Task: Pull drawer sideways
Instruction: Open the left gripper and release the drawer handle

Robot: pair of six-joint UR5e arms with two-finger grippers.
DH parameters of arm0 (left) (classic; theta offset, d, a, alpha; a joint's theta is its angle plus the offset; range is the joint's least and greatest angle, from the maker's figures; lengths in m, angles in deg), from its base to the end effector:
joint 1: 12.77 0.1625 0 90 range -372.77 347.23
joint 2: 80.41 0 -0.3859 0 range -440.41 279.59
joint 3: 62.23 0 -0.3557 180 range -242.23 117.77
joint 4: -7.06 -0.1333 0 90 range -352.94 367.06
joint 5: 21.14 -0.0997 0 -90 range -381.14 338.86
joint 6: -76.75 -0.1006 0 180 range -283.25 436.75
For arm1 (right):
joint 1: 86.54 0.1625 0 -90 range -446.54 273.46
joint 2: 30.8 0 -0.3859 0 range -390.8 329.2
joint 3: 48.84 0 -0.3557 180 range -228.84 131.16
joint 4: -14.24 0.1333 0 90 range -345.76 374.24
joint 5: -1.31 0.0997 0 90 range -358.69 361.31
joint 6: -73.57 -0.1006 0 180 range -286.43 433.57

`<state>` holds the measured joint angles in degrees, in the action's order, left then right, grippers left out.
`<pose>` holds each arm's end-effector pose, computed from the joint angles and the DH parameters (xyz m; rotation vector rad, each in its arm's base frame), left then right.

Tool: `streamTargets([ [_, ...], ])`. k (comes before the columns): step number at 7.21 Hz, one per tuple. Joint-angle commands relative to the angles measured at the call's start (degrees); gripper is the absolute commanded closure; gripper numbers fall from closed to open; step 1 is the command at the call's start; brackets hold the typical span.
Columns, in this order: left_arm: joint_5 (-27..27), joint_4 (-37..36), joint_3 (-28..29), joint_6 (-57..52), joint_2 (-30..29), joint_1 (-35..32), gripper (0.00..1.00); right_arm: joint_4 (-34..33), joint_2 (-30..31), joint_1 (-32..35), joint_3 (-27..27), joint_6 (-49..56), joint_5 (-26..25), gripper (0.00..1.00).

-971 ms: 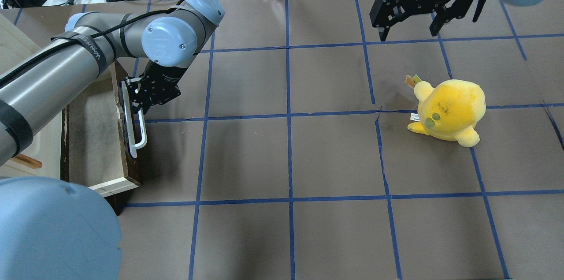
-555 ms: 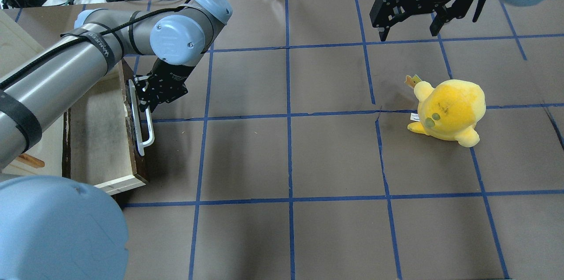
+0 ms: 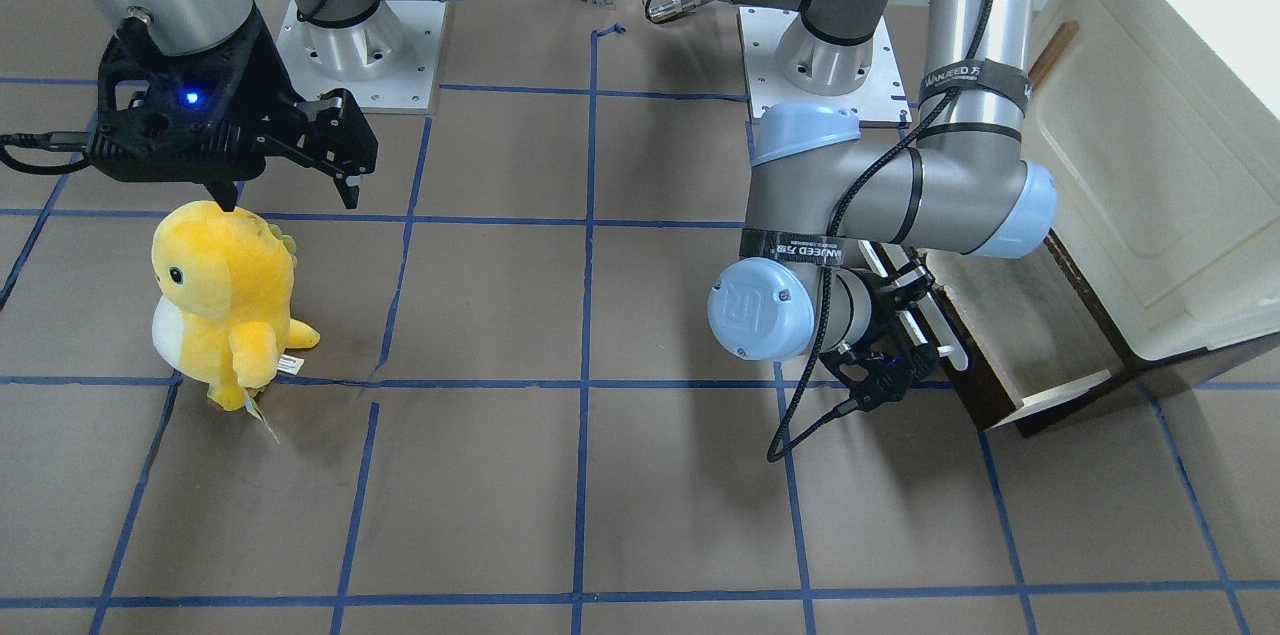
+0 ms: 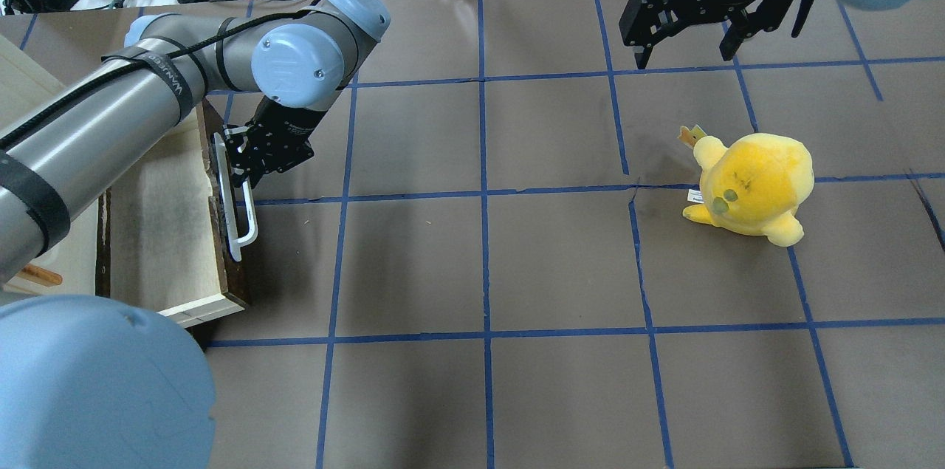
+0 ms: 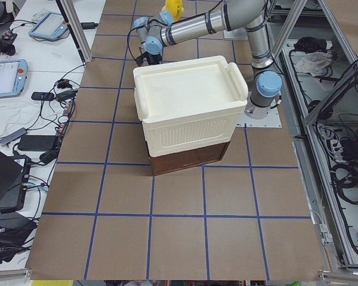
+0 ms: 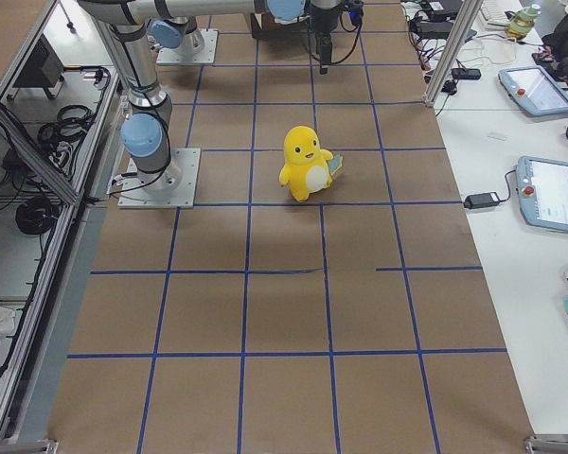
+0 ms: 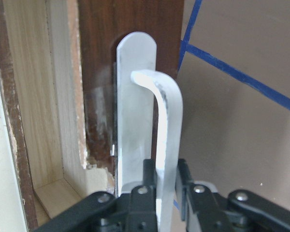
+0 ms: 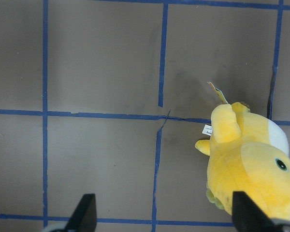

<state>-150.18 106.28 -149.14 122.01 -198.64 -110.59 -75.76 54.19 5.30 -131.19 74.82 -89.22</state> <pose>-0.1431 -0.5282 0.2306 -0.4924 2.2273 0.2680 0.1481 -0.4887 0.4674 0.0841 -3.1306 0.0722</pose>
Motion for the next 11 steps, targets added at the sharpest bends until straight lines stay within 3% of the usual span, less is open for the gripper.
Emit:
streamTargets([
  [1,0.45,0.19,0.77,0.0,-0.25,-0.08,1.0,0.0,0.0,0.0,0.0,-0.02,0.01,0.0],
  [11,0.63,1.5,2.44,0.53,-1.13,-1.05,1.0,0.0,0.0,0.0,0.0,-0.02,-0.08,0.0],
])
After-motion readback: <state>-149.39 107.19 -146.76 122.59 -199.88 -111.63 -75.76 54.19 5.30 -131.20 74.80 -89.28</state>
